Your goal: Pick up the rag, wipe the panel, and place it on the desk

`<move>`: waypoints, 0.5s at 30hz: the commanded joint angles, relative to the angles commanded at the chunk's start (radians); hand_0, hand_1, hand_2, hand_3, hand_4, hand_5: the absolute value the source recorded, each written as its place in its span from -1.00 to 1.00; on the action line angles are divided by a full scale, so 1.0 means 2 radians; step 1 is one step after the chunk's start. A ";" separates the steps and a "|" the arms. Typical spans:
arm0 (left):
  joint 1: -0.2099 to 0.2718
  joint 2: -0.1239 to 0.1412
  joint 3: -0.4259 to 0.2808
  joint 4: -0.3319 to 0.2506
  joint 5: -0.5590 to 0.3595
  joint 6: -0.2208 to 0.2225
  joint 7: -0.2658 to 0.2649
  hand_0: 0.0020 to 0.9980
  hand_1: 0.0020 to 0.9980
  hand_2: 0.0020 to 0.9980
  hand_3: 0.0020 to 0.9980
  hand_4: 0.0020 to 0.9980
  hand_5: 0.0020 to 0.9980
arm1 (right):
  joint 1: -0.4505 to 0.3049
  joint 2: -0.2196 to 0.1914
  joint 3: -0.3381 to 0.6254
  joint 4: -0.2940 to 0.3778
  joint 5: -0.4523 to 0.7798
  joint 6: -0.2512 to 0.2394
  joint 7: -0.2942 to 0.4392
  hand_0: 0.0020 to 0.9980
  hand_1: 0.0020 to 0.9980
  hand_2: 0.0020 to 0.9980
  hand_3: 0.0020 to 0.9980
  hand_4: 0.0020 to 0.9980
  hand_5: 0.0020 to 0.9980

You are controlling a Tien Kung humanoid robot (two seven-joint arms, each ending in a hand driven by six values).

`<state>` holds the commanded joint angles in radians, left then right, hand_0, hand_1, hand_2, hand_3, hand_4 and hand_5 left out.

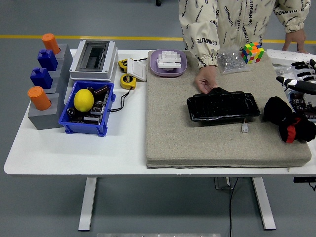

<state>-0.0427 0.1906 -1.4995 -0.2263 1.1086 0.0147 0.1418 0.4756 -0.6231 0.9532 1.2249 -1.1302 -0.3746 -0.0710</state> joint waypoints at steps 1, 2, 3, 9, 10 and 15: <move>0.000 0.000 0.000 0.000 0.000 0.000 0.000 0.22 0.28 0.31 0.12 0.26 -0.12 | -0.003 0.002 0.008 0.001 0.022 0.003 0.007 0.48 0.43 0.61 0.55 1.00 0.20; 0.000 0.000 0.000 0.000 0.001 0.000 0.000 0.22 0.28 0.31 0.12 0.26 -0.12 | -0.006 0.005 0.018 0.002 0.041 0.008 0.016 0.48 0.43 0.61 0.55 1.00 0.20; 0.001 0.000 0.000 0.000 0.001 0.000 0.000 0.22 0.28 0.31 0.12 0.26 -0.12 | -0.009 0.007 0.027 0.004 0.063 0.013 0.024 0.48 0.43 0.61 0.55 1.00 0.20; 0.003 0.001 0.000 -0.001 0.004 0.001 -0.001 0.22 0.28 0.31 0.12 0.26 -0.12 | -0.034 0.025 0.082 0.022 0.185 0.045 0.062 0.49 0.45 0.64 0.56 1.00 0.30; 0.004 0.001 0.001 -0.001 0.003 0.000 -0.001 0.22 0.28 0.31 0.12 0.26 -0.12 | -0.040 0.029 0.095 0.025 0.204 0.054 0.069 0.49 0.45 0.64 0.56 1.00 0.30; 0.004 0.000 0.008 -0.002 0.001 0.000 -0.001 0.22 0.28 0.31 0.12 0.26 -0.12 | -0.060 0.048 0.151 0.021 0.312 0.099 0.086 0.57 0.52 0.69 0.62 1.00 0.37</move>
<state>-0.0343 0.1913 -1.4827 -0.2296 1.1097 0.0147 0.1399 0.3552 -0.5263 1.2559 1.2660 -0.5072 -0.1772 0.1019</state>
